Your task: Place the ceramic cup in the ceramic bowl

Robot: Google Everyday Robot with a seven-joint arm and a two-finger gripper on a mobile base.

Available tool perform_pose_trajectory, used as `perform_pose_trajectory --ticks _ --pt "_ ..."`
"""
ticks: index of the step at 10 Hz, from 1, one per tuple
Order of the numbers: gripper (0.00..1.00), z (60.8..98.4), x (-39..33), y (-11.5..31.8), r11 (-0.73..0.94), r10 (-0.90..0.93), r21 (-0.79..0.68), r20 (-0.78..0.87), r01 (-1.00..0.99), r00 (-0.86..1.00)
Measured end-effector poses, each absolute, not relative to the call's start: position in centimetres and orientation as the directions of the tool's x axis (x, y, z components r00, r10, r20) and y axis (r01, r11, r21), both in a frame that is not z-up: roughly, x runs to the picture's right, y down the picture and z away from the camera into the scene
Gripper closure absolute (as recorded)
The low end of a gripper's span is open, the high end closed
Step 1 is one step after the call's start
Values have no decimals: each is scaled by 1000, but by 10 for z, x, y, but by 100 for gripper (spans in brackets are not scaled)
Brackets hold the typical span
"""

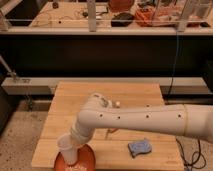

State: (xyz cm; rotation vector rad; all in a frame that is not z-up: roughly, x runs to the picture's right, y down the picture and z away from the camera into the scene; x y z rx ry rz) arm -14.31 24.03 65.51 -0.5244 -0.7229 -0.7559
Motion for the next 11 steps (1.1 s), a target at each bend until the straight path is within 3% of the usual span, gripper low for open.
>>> perform_pose_trajectory --ticks 11 --pt "94 677 -144 241 606 -402 -226 741 763 539"
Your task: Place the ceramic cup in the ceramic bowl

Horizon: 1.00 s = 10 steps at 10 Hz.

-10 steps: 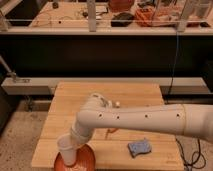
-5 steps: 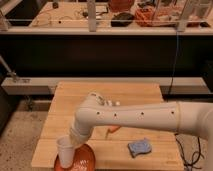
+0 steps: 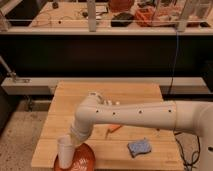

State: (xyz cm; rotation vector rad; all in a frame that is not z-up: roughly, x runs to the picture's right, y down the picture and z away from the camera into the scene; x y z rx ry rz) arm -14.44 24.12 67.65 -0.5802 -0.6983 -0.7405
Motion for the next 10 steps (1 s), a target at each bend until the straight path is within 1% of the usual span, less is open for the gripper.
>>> perform_pose_trajectory --ticks 2,3,4,5,6,7,9,10 --pt "94 679 -143 240 607 -399 -232 738 760 544" --pt "92 680 -142 240 607 -397 -236 736 759 547" --pt "88 682 -141 240 608 -395 -241 735 756 552" --pt "86 684 -141 239 609 -392 -246 733 754 556" --pt "90 685 -141 238 608 -393 -248 731 754 558" --pt "91 686 -141 238 608 -393 -252 729 753 561" --pt "91 690 -139 235 611 -388 -262 724 747 571" --pt "87 691 -138 234 611 -388 -264 722 746 573"
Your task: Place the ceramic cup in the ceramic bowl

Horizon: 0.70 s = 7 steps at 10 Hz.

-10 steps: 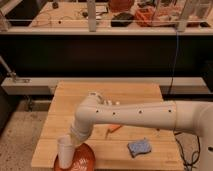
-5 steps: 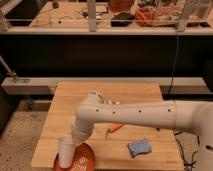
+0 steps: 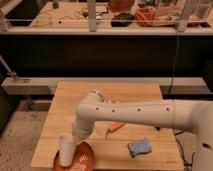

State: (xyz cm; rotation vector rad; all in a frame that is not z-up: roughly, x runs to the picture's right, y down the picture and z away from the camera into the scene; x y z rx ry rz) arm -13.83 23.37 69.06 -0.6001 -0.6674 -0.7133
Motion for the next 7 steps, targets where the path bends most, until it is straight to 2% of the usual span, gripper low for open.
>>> perform_pose_trajectory --ticks 3,6,7 --pt "68 693 -136 231 613 -386 -270 718 742 580" --pt "65 694 -135 227 617 -384 -275 713 738 587" --pt "58 695 -135 226 617 -383 -277 712 737 588"
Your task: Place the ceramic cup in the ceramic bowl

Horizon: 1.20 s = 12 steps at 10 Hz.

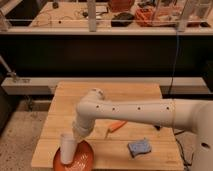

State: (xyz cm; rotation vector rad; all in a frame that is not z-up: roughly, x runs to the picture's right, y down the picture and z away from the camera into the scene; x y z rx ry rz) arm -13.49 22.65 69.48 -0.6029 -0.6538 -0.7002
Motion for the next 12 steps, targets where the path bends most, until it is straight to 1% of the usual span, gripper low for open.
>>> perform_pose_trajectory --ticks 2,3,4,5,6,7,8,11,12 --pt "39 695 -134 225 617 -382 -279 711 735 591" --pt "33 696 -134 224 618 -381 -279 711 735 591" --pt "33 696 -133 223 619 -380 -280 710 734 592" --pt "38 697 -133 223 620 -379 -281 710 732 593" --pt "45 697 -132 222 622 -378 -282 709 731 595" --pt "48 698 -132 222 622 -377 -283 709 730 597" --pt "45 699 -132 220 623 -375 -287 706 727 600" --pt "23 697 -132 218 621 -380 -288 703 729 601" --pt "20 697 -130 217 621 -380 -287 704 730 600"
